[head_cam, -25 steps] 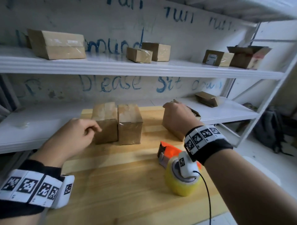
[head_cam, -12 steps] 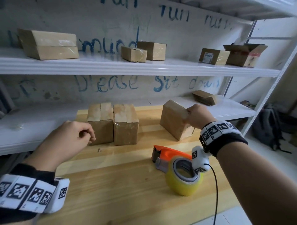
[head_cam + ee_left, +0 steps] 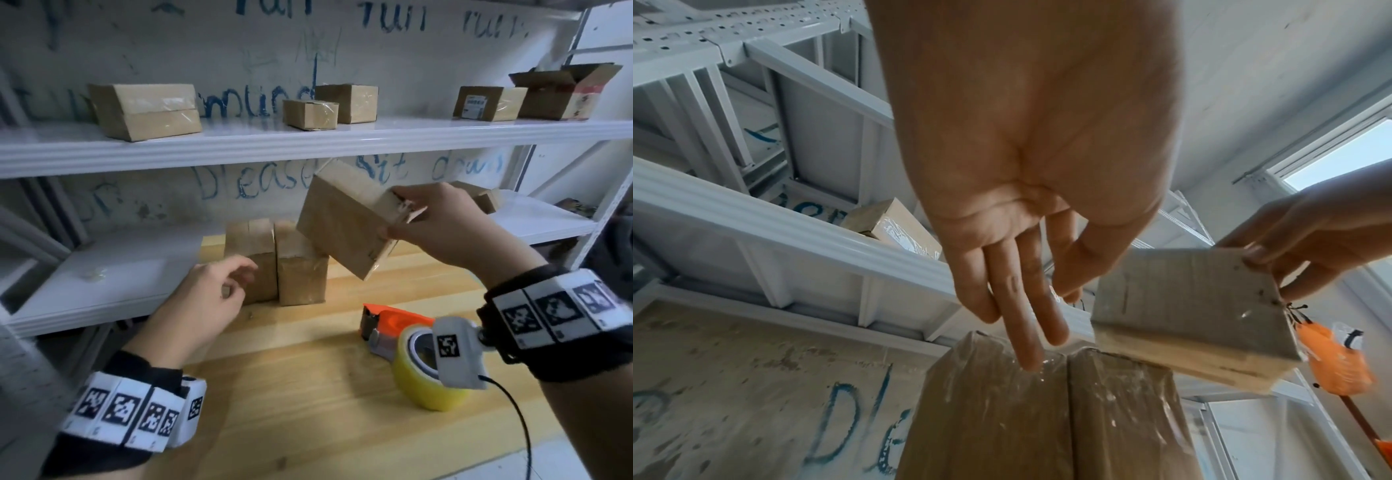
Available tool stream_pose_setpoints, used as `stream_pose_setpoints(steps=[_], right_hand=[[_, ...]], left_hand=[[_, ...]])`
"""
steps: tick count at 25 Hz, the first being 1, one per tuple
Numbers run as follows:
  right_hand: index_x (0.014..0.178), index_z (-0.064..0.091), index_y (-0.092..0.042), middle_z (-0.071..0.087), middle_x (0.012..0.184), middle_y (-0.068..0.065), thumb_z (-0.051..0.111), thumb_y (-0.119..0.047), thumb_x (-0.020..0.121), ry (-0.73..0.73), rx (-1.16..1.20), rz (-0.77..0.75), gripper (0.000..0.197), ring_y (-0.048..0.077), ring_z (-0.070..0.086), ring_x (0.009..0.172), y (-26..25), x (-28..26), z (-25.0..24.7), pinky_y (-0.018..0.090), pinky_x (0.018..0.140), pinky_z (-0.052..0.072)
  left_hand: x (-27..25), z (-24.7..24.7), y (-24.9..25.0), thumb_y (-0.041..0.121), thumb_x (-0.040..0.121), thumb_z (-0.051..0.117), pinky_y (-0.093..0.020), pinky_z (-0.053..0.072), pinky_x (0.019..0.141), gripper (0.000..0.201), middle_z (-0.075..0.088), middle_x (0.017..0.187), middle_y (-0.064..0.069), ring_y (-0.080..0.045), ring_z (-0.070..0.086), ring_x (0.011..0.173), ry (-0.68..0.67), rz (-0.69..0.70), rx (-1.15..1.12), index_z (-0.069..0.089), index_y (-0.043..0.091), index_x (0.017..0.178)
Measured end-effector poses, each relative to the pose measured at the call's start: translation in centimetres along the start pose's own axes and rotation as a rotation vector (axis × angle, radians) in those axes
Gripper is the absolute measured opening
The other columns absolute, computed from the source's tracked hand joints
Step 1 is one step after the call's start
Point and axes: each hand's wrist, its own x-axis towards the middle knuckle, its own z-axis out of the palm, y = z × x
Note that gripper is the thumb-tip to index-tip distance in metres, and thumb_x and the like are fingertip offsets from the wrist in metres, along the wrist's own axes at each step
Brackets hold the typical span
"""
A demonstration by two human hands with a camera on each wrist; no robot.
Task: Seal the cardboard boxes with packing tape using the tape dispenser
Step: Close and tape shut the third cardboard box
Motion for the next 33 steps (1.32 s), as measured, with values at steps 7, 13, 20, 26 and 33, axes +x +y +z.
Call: stream_pose_setpoints(steps=[7,13,20,26,33], right_hand=[[0.146,0.044,-0.036,0.064,0.115,-0.021,0.074,-0.041,0.082,-0.107,0.285,-0.127,0.071,-0.005,0.063,0.098,-0.3,-3.5,2.7,0.022,0.089,0.051],[0.141,0.048,-0.043,0.052,0.127,-0.013,0.072,-0.037,0.083,-0.214,0.479,-0.192,0.064,0.002,0.049,0.127,1.6,-6.1,4.3,0.036,0.114,0.037],[0.137,0.054,-0.039,0.046,0.139,-0.018,0.070,-0.022,0.090,-0.297,0.486,-0.255,0.052,0.000,0.044,0.133,1.4,-7.9,7.0,0.030,0.110,0.042],[0.143,0.042,-0.045,0.048,0.141,-0.021,0.068,-0.047,0.086,-0.302,0.304,-0.163,0.063,-0.003,0.044,0.130,1.8,-8.4,5.8,0.026,0.107,0.041],[0.146,0.031,-0.034,0.043,0.122,-0.006,0.057,-0.026,0.088,-0.458,-0.187,0.119,0.065,0.015,0.051,0.103,3.4,-9.2,4.1,0.024,0.075,0.041]], left_hand=[[-0.2,0.4,2.1,0.052,0.084,0.071,-0.023,0.036,0.099,0.068,0.043,0.136,0.020,0.002,0.047,0.122,0.031,-0.083,-0.123,0.028,0.037,0.134],[-1.4,-0.1,2.4,0.058,0.072,0.079,-0.016,0.029,0.108,0.096,0.038,0.151,0.022,0.024,0.036,0.126,0.111,0.065,-0.402,0.020,0.044,0.146],[-2.7,1.1,2.3,0.034,0.085,0.074,-0.034,0.047,0.104,0.028,0.067,0.117,0.025,0.001,0.059,0.118,0.005,0.157,-0.278,0.072,0.041,0.113],[-3.5,0.6,1.9,0.054,0.073,0.075,-0.025,0.037,0.110,0.049,0.060,0.124,0.037,0.007,0.050,0.123,-0.101,0.140,-0.140,0.068,0.047,0.120],[-3.6,0.5,1.5,0.030,0.081,0.081,-0.018,0.032,0.111,0.066,0.042,0.138,0.042,0.017,0.041,0.128,-0.191,0.133,-0.021,0.049,0.061,0.131]])
